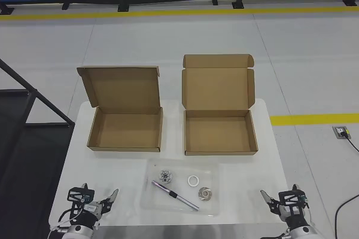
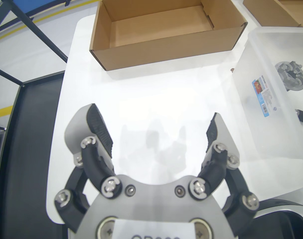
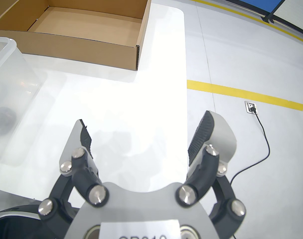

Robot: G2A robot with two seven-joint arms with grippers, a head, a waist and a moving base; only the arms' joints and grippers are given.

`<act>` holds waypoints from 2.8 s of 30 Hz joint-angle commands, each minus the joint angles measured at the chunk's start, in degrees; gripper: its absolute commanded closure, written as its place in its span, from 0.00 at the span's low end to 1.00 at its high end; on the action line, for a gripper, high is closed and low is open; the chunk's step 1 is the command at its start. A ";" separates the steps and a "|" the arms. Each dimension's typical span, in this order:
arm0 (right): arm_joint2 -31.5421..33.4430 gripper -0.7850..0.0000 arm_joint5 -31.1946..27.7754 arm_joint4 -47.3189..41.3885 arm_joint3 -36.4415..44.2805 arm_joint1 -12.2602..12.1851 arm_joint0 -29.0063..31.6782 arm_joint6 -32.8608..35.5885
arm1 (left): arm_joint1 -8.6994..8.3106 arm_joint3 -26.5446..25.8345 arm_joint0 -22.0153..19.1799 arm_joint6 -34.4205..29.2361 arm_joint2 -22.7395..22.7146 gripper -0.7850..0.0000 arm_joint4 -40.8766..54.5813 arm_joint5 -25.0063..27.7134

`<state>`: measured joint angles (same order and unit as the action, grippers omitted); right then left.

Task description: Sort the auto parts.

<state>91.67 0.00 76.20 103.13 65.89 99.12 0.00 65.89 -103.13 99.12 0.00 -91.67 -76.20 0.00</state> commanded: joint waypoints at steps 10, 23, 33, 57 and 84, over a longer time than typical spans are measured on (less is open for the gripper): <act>0.00 0.00 0.00 0.00 0.00 0.00 0.00 0.00 | 0.00 0.00 0.00 0.00 0.00 0.00 0.00 0.00; -2.96 0.00 2.40 15.13 4.13 -0.11 0.24 -0.71 | 0.22 0.93 1.76 7.74 -1.34 0.00 4.64 3.69; -12.68 0.00 -2.88 45.60 13.86 -0.36 -2.51 4.18 | 0.53 1.75 4.47 16.42 -4.62 0.00 9.92 6.79; -26.74 0.00 -12.61 60.99 16.59 0.88 -11.40 11.48 | 0.54 1.44 5.71 18.61 -5.34 0.00 9.87 9.39; -36.19 0.00 -31.12 13.46 -3.72 6.23 -38.04 23.94 | 0.97 1.75 6.22 16.44 -7.43 0.00 16.88 12.14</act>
<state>55.52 -31.29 89.62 99.39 72.11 61.00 24.03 66.86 -101.38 105.34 16.44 -99.10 -59.32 12.14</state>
